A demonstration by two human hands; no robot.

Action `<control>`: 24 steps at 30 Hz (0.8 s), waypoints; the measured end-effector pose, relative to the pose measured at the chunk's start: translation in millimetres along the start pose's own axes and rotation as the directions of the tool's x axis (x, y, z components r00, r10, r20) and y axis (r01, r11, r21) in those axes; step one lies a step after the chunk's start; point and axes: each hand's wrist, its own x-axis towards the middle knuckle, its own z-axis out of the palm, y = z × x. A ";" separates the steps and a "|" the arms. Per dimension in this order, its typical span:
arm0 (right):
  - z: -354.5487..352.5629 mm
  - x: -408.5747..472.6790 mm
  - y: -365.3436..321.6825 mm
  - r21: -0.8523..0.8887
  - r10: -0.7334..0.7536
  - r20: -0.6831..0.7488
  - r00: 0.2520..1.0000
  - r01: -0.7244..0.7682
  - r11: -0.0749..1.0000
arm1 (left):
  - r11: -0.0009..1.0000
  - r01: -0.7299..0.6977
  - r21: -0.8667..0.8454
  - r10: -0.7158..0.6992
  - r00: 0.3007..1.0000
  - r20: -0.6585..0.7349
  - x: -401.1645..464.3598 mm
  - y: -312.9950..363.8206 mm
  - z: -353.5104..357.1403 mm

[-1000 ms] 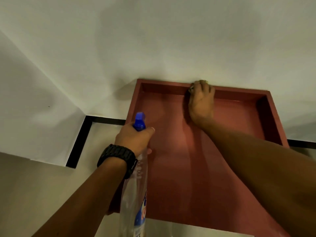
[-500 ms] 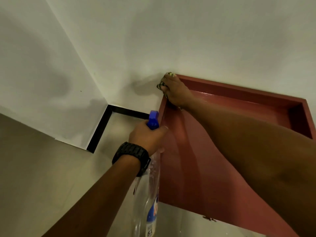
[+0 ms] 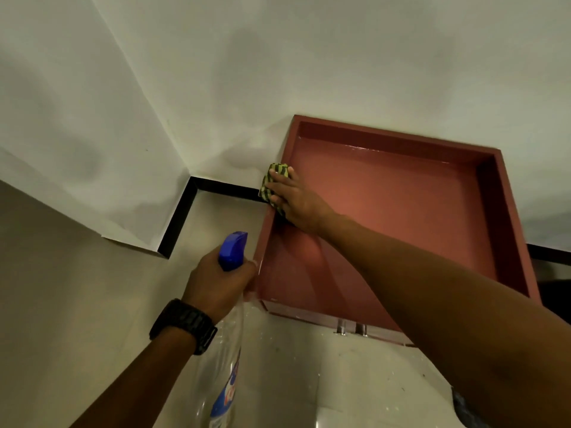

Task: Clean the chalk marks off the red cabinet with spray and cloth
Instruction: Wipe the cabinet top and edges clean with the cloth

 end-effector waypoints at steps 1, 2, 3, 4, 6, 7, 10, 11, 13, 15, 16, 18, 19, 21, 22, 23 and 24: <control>2.7 -5.3 -3.7 -0.011 -0.002 -0.001 1.000 0.002 1.000 | 1.000 0.004 0.001 -0.004 1.000 -0.017 -3.3 -7.2 -2.4; 6.8 -10.9 -8.4 -0.021 -0.001 -0.001 1.000 0.001 1.000 | 1.000 0.010 -0.002 -0.010 0.999 -0.034 -6.9 -14.3 -5.7; 11.1 -15.8 -13.1 -0.032 0.002 -0.003 1.000 -0.002 0.999 | 1.000 0.016 -0.009 -0.017 0.999 -0.051 -8.9 -19.8 -9.2; 15.2 -21.3 -18.5 -0.048 0.006 -0.003 1.000 -0.006 0.999 | 1.000 0.021 -0.016 -0.022 0.998 -0.066 -9.5 -24.3 -12.7; 23.2 -32.7 -28.4 -0.065 0.025 -0.008 1.000 -0.025 0.998 | 1.000 0.010 -0.021 -0.012 0.995 -0.094 -7.0 -29.9 -20.3; 27.8 -39.6 -34.4 -0.052 0.033 -0.021 0.999 -0.034 0.998 | 1.000 -0.002 -0.024 0.000 0.994 -0.105 -6.0 -31.9 -24.8; 42.0 -61.9 -53.6 0.091 0.064 -0.057 0.996 -0.059 0.994 | 0.998 -0.029 -0.051 0.023 0.992 -0.124 -4.9 -34.0 -35.7; 46.9 -68.9 -57.8 0.125 0.082 -0.046 0.996 -0.075 0.989 | 0.998 -0.029 -0.059 0.021 0.992 -0.128 -4.9 -34.1 -37.8; 57.2 -82.1 -65.5 0.083 0.117 -0.033 0.993 -0.114 0.990 | 0.998 -0.026 -0.061 0.017 0.991 -0.133 -7.4 -34.0 -43.0; 66.7 -95.7 -73.6 0.054 0.113 -0.051 0.992 -0.111 0.992 | 0.997 -0.017 -0.075 0.007 0.991 -0.132 -10.7 -33.7 -47.0; 71.2 -102.7 -78.2 0.057 0.115 -0.061 0.992 -0.112 0.992 | 0.996 -0.012 -0.088 0.000 0.991 -0.131 -12.6 -33.6 -48.1; 80.2 -116.7 -90.3 0.068 0.153 -0.060 0.986 -0.149 0.987 | 0.996 -0.005 -0.094 -0.007 0.992 -0.124 -18.6 -34.3 -49.4; 84.8 -123.2 -96.1 0.071 0.172 -0.052 0.984 -0.168 0.983 | 0.996 -0.005 -0.094 -0.006 0.993 -0.121 -21.8 -35.1 -48.3; 92.6 -133.7 -106.7 0.067 0.178 -0.051 0.983 -0.174 0.982 | 0.995 -0.011 -0.095 -0.001 0.992 -0.125 -26.3 -37.6 -45.4; 94.8 -138.6 -110.1 0.050 0.164 -0.061 0.985 -0.161 0.986 | 0.996 -0.013 -0.093 0.001 0.992 -0.129 -28.0 -38.5 -43.9; 95.8 -143.4 -111.3 0.019 0.144 -0.079 0.987 -0.142 0.990 | 0.996 -0.016 -0.092 0.004 0.991 -0.133 -28.9 -38.9 -43.0; 95.9 -148.1 -110.0 -0.018 0.122 -0.100 0.988 -0.124 0.992 | 0.995 -0.023 -0.095 0.010 0.991 -0.135 -29.2 -39.2 -42.7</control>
